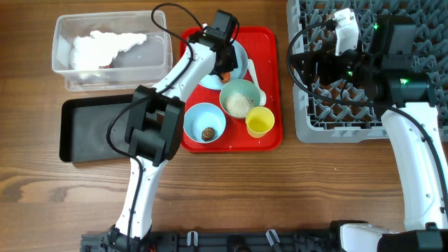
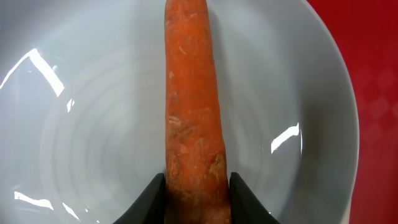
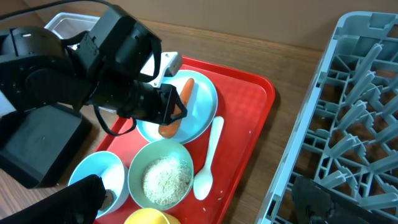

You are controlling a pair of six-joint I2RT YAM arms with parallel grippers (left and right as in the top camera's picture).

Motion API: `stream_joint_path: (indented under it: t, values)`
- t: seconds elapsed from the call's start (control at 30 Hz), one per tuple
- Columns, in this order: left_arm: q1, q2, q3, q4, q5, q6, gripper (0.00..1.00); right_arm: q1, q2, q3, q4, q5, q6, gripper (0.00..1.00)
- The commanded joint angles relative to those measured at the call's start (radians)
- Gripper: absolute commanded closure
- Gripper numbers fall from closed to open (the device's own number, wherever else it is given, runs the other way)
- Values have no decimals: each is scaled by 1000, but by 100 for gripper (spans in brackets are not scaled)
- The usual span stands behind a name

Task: Sort waste into correct bins and load items into the dishwasher rack
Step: 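Grasp the orange carrot on the plate with the left gripper, then place the carrot onto the black tray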

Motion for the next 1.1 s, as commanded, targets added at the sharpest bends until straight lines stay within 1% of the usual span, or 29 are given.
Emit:
stream_joint_path:
  t: [0.0, 0.13, 0.17, 0.2, 0.27, 0.4, 0.47, 0.53, 0.57, 0.63, 0.67, 0.73, 0.77, 0.8, 0.87, 0.9, 0.93, 1.0, 1.03, 1.07]
  values:
    - [2, -93, -14, -10, 8, 6, 96, -1, 7, 1, -2, 2, 8, 0]
    - [16, -235, -14, -64, -6, 8, 96, -1, 7, 1, -2, 2, 8, 0]
    - [31, -304, -14, -120, -17, 42, 96, -2, 7, 1, -2, 2, 7, 0]
    - [52, -381, -14, -211, -58, 47, 96, -2, 7, 1, -1, 2, 6, 0]
    - [89, -470, -14, -327, -77, 62, 96, -2, 7, 1, 0, 2, 0, 0]
    - [248, -686, -14, -671, -78, 62, 96, -2, 7, 1, 1, 2, 1, 0]
    - [320, -743, -14, -782, -78, 57, 96, -1, 7, 1, 8, 2, 5, 0]
    - [372, -756, -14, -861, -79, 55, 94, -1, 7, 1, 24, 2, 34, 0]
    - [407, -753, -18, -917, -78, 60, 96, -1, 7, 1, 37, 2, 52, 0]
    - [439, -762, -76, -916, -43, 69, 94, -1, 7, 1, 39, 2, 53, 0]
    - [455, -762, -122, -916, -44, 49, 93, -1, 7, 1, 35, 2, 53, 0]
    - [481, -762, -232, -909, -45, 19, 93, -1, 7, 1, 25, 2, 52, 0]
    - [504, -762, -348, -860, -57, -10, 95, -2, 7, 1, 25, 2, 53, 0]
    - [516, -762, -409, -817, -72, -33, 95, -1, 7, 1, 25, 2, 53, 0]
    - [546, -762, -571, -653, -78, -96, 95, -2, 7, 1, 24, 2, 53, 0]
    - [555, -762, -657, -555, -79, -131, 93, -2, 7, 1, 21, 2, 52, 0]
    - [561, -762, -716, -480, -79, -139, 91, -2, 7, 1, 17, 2, 52, 0]
    - [583, -762, -869, -264, -105, -206, 94, -1, 7, 1, 7, 2, 52, 0]
    - [596, -761, -957, -129, -109, -242, 94, -2, 7, 1, 7, 2, 53, 0]
    - [601, -761, -1007, -51, -109, -266, 94, -1, 7, 1, 5, 2, 52, 0]
